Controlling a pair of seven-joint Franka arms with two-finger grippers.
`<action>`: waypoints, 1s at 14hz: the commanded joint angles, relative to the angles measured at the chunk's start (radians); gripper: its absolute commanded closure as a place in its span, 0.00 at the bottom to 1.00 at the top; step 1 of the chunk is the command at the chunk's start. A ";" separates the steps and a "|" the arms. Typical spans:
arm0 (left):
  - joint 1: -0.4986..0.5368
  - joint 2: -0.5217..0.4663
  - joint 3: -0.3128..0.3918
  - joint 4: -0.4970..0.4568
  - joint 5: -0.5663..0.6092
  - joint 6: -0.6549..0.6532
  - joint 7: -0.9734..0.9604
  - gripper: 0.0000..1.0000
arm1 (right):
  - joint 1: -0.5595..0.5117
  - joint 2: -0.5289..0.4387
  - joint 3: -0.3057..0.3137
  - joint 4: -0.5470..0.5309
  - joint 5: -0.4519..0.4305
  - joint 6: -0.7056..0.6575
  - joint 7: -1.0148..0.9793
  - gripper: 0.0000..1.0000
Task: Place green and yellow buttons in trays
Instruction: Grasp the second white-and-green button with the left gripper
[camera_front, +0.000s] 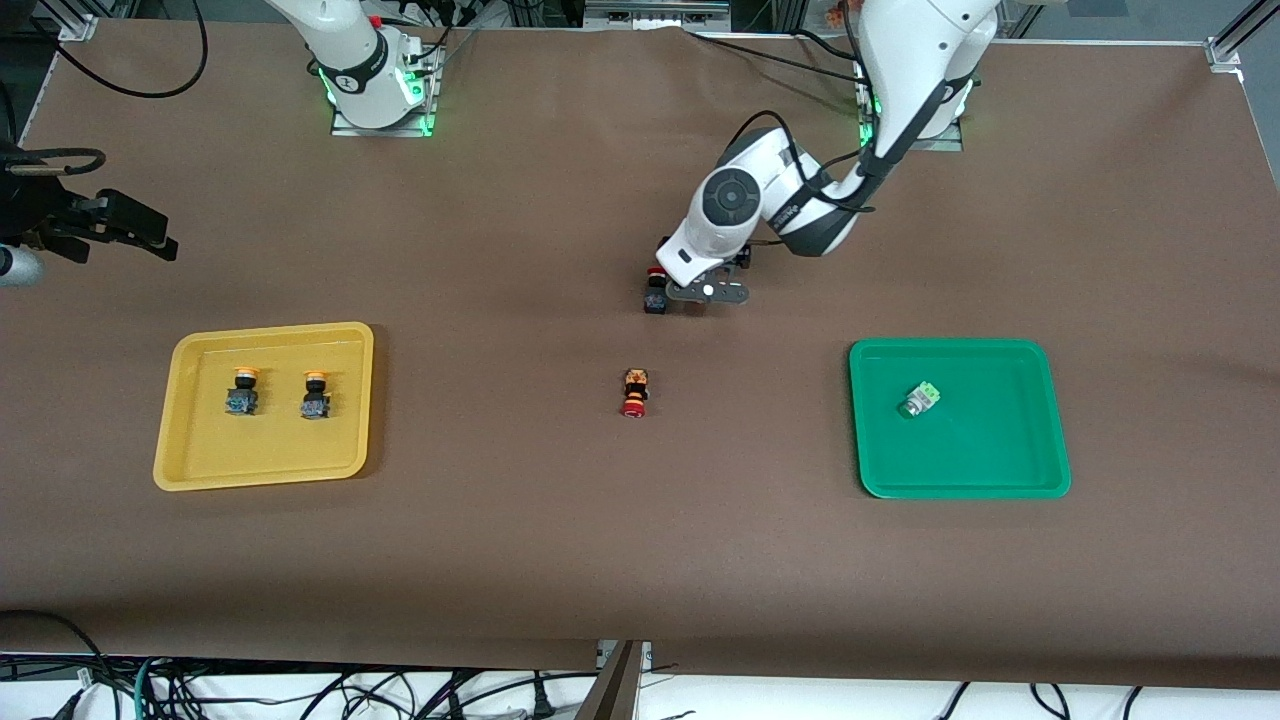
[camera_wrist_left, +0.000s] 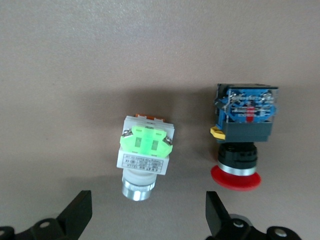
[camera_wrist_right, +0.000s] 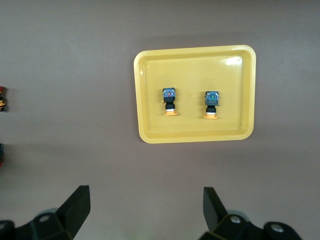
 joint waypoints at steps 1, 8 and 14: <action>0.012 0.005 0.009 0.006 0.057 0.007 -0.025 0.00 | 0.002 -0.004 0.003 0.002 -0.011 -0.014 -0.002 0.00; 0.012 0.056 0.022 0.040 0.056 0.030 -0.066 0.19 | 0.002 -0.003 0.003 0.002 -0.027 -0.014 -0.003 0.00; 0.020 0.048 0.022 0.040 0.056 0.028 -0.078 0.96 | 0.002 -0.003 0.003 0.002 -0.025 -0.012 -0.003 0.00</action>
